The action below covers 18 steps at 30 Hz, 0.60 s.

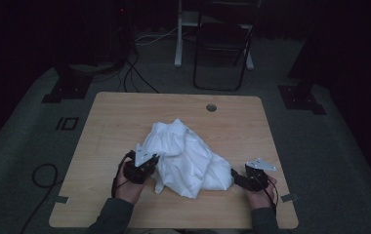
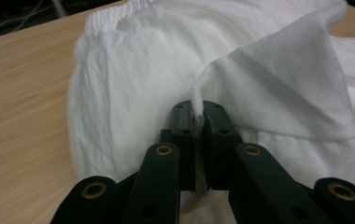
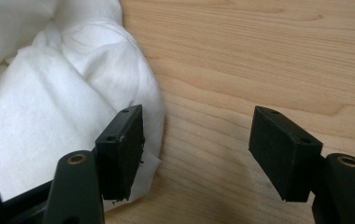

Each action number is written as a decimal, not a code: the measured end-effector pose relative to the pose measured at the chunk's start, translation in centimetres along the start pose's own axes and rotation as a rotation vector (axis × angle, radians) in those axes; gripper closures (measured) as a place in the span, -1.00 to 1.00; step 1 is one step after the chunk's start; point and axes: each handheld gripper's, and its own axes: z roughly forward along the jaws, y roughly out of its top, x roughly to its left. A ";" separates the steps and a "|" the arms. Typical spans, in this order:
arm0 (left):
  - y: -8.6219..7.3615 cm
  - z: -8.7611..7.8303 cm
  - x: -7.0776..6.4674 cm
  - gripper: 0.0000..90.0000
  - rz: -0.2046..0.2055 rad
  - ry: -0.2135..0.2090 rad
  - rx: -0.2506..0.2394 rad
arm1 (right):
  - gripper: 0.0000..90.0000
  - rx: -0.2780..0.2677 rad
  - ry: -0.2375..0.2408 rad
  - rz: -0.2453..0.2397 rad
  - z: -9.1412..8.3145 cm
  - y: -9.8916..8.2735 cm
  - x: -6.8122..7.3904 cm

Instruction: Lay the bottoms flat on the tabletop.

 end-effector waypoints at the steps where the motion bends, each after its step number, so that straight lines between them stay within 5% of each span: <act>1: -0.2 -0.3 0.6 0.89 -0.013 0.014 -0.003 | -0.22 0.001 0.000 -0.003 0.0 0.0 0.1; 7: -2.5 -2.5 5.5 0.88 -0.123 0.132 0.002 | -0.22 0.001 0.003 -0.006 0.0 0.0 0.1; 8: -2.5 -2.5 5.5 0.88 -0.123 0.132 0.002 | -0.22 0.001 0.003 -0.006 0.0 0.0 0.1; 13: -6.1 -3.6 9.3 0.83 -0.232 0.222 0.062 | -0.22 0.003 0.004 -0.013 0.1 0.0 0.2; 18: -8.0 -4.2 10.6 0.45 -0.307 0.258 0.091 | -0.22 0.001 0.004 -0.015 0.1 0.0 0.2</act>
